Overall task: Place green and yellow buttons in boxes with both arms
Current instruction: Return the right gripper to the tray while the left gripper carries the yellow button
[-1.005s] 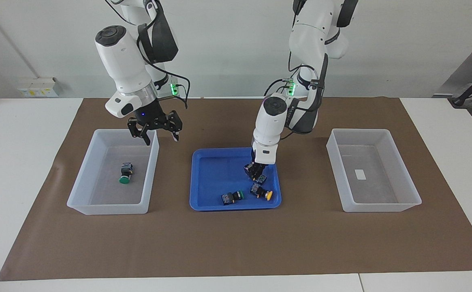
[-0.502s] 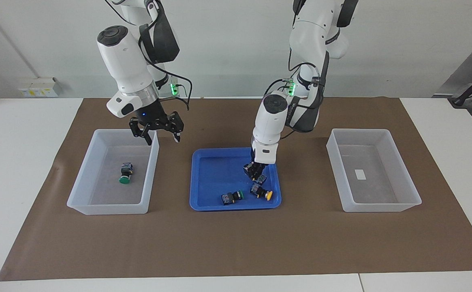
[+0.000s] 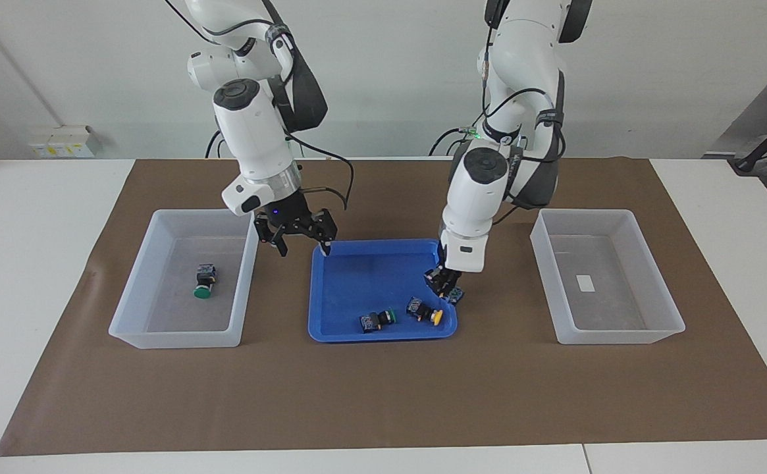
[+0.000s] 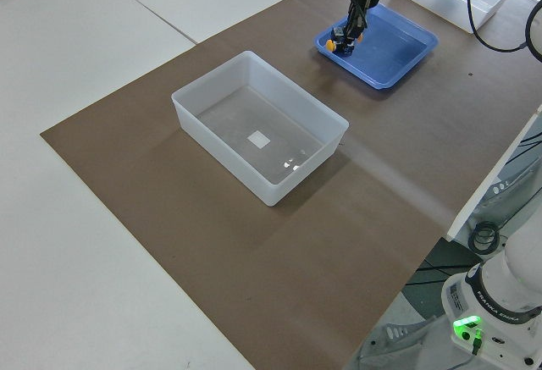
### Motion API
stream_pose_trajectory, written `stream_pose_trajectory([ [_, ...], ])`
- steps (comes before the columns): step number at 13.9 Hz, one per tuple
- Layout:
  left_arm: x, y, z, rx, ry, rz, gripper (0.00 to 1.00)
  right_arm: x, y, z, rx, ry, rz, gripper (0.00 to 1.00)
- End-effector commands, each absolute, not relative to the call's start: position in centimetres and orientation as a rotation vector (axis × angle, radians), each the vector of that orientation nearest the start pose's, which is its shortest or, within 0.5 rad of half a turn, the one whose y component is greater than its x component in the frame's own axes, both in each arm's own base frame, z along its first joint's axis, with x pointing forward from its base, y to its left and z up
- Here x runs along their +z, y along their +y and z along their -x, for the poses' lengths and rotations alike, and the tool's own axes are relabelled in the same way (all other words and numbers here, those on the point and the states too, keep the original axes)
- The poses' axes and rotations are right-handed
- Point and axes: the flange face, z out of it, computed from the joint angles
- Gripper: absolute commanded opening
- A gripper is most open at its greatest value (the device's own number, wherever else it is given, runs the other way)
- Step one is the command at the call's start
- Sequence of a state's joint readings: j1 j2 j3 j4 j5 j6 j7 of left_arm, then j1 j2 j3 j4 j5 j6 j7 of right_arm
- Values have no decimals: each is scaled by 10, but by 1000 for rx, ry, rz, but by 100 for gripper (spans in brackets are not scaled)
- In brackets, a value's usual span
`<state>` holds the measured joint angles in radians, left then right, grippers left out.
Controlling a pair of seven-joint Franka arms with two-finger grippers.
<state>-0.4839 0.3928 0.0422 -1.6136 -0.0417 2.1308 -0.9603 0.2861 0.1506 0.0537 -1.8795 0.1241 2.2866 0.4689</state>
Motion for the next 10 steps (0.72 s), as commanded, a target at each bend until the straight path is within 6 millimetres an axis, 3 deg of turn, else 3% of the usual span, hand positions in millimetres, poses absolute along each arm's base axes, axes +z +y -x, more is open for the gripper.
stream_pose_trajectory([
  [1,460,-249,-630,-123,-719,3137,17,448,234,-607,-303,380,2879,100],
  [3,480,-203,-645,-145,-611,3156,17,433,259,-621,-313,414,2887,100],
  [7,492,-111,-664,-185,-413,3177,15,403,298,-641,-334,466,2914,100],
  [8,491,-92,-666,-184,-347,3179,15,392,303,-646,-330,465,2923,100],
  [10,488,-65,-668,-185,-194,3176,13,367,338,-650,-346,444,2949,100],
])
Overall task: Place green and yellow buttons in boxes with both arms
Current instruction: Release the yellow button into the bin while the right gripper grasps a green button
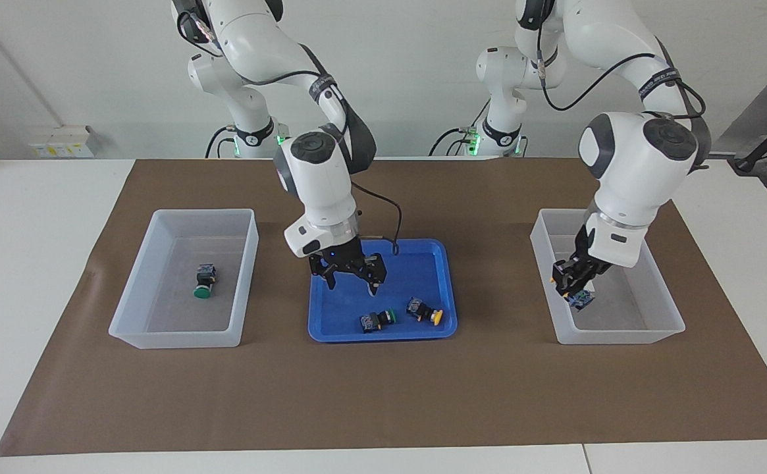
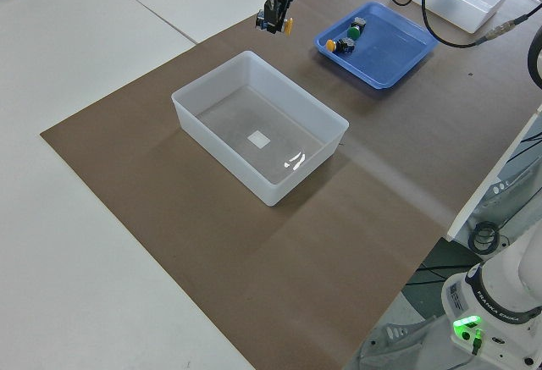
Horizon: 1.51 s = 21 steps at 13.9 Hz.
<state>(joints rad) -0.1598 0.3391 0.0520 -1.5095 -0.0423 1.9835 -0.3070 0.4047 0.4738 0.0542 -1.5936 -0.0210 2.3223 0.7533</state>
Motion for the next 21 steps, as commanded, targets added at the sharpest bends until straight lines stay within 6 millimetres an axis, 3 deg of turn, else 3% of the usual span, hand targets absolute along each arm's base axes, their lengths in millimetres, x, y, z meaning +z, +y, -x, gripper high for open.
stream_pose_trajectory([
  [1,487,-53,-668,-180,-133,3174,13,360,342,-655,-361,453,2959,100],
  [5,467,-28,-655,-177,34,3152,13,338,348,-655,-377,417,2991,100],
  [9,446,-20,-639,-192,223,3096,13,336,348,-657,-442,375,2985,100],
  [11,440,-8,-632,-183,261,3091,13,322,350,-658,-442,371,2983,100],
  [14,420,15,-617,-220,281,3081,13,320,347,-658,-438,367,2993,100],
  [17,397,16,-595,-223,287,3082,13,311,344,-655,-432,361,2997,100],
  [19,391,16,-590,-205,290,3085,13,301,342,-652,-417,354,3007,100],
  [21,379,11,-583,-177,300,3089,14,297,343,-648,-414,347,3008,90],
])
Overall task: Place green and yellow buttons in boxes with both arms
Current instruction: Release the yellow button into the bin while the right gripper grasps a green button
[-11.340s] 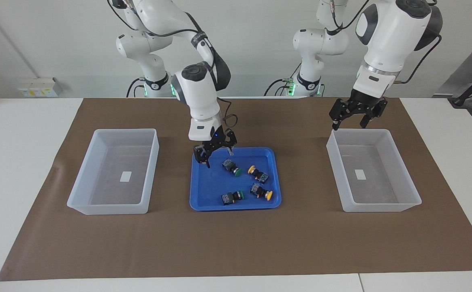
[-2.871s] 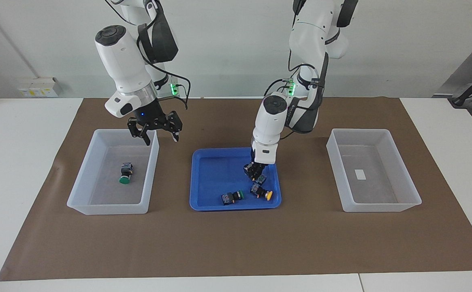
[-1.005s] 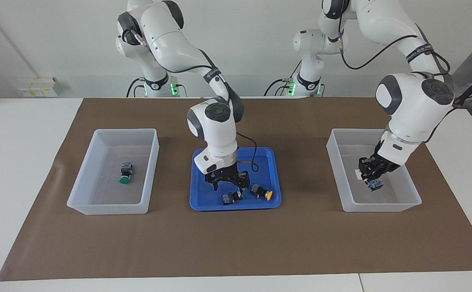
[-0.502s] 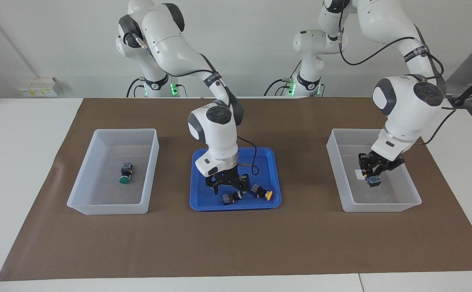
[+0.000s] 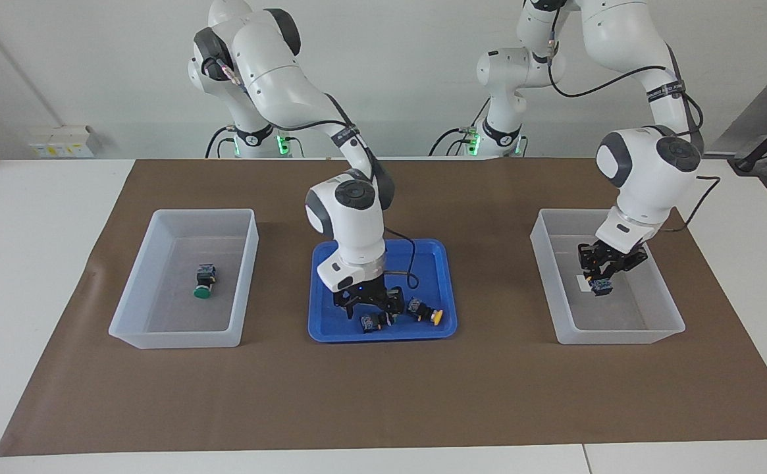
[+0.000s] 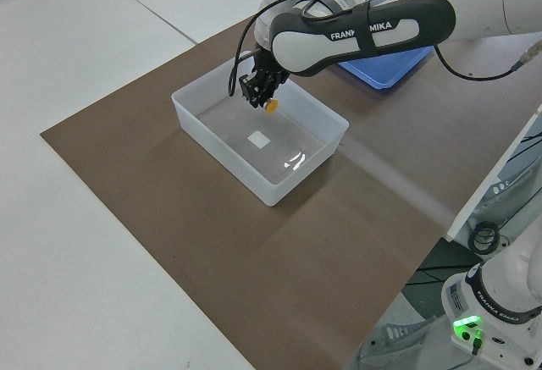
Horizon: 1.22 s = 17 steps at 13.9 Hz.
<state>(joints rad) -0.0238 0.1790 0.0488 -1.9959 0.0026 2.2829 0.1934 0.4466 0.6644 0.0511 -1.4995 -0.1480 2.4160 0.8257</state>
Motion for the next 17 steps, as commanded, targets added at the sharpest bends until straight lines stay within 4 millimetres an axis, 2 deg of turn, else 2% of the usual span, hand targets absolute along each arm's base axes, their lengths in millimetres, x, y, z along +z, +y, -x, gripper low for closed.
stream_pose_trajectory([
  [1,369,9,-581,-198,308,3086,14,296,343,-648,-410,347,3010,83],
  [3,352,7,-576,-245,311,3080,14,296,343,-647,-401,348,3015,62],
  [7,344,5,-577,-236,312,3081,14,297,348,-644,-391,361,3012,18],
  [9,339,6,-579,-248,310,3079,14,301,349,-645,-389,379,3000,4],
  [10,333,6,-580,-248,310,3079,14,303,350,-645,-392,379,2995,0],
  [12,316,7,-584,-266,311,3074,15,321,345,-646,-397,399,2982,0],
  [15,306,14,-586,-277,300,3072,16,370,327,-644,-387,399,2991,0],
  [16,306,14,-586,-277,300,3072,19,389,313,-644,-378,368,3016,0],
  [17,306,14,-586,-277,298,3072,33,408,301,-642,-378,350,3030,0],
])
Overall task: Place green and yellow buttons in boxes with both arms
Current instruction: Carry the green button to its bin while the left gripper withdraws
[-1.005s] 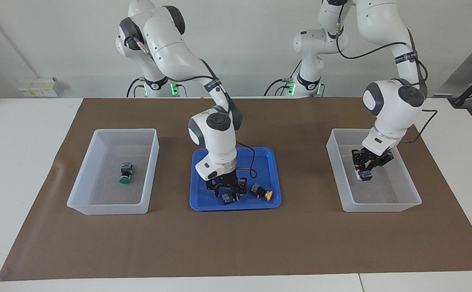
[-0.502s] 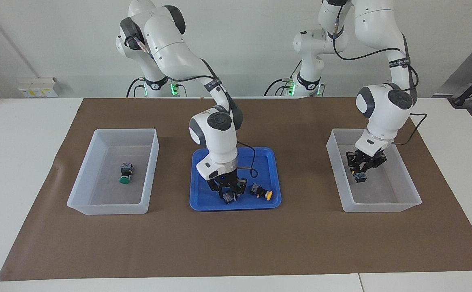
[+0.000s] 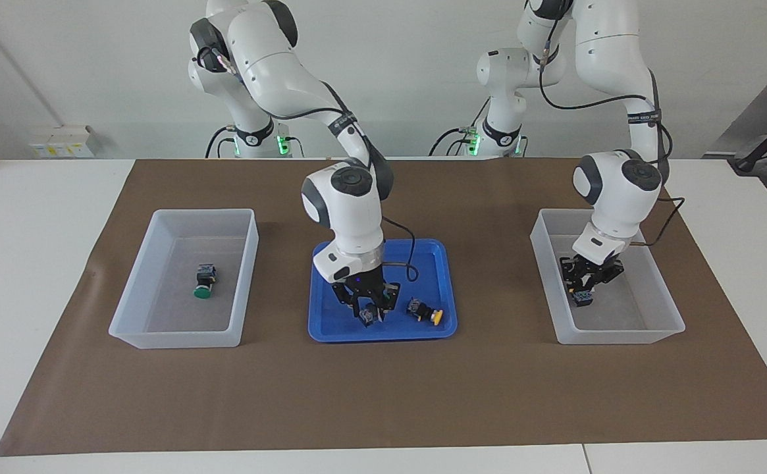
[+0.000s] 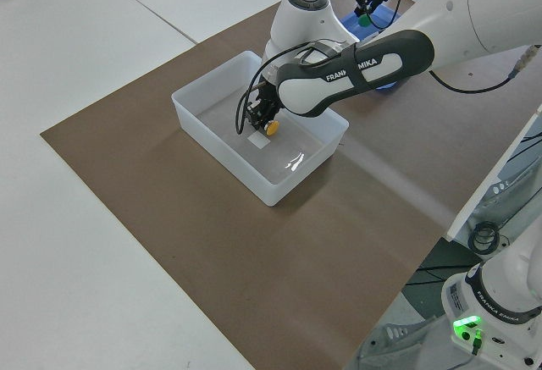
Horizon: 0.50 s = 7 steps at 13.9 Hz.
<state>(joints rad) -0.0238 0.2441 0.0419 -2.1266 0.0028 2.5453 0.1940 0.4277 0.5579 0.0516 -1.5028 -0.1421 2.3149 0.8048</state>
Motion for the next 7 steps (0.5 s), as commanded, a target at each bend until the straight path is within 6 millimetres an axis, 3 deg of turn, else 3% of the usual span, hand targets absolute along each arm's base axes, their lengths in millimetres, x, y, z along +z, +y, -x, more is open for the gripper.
stream_pose_trajectory([
  [1,306,14,-586,-280,291,3073,71,423,286,-641,-366,323,3054,0],
  [2,307,14,-588,-284,289,3072,96,436,268,-640,-361,278,3076,0],
  [5,309,17,-590,-291,279,3071,100,457,214,-638,-301,88,3148,0],
  [7,321,19,-596,-307,271,3068,100,467,162,-641,-269,-38,3182,0],
])
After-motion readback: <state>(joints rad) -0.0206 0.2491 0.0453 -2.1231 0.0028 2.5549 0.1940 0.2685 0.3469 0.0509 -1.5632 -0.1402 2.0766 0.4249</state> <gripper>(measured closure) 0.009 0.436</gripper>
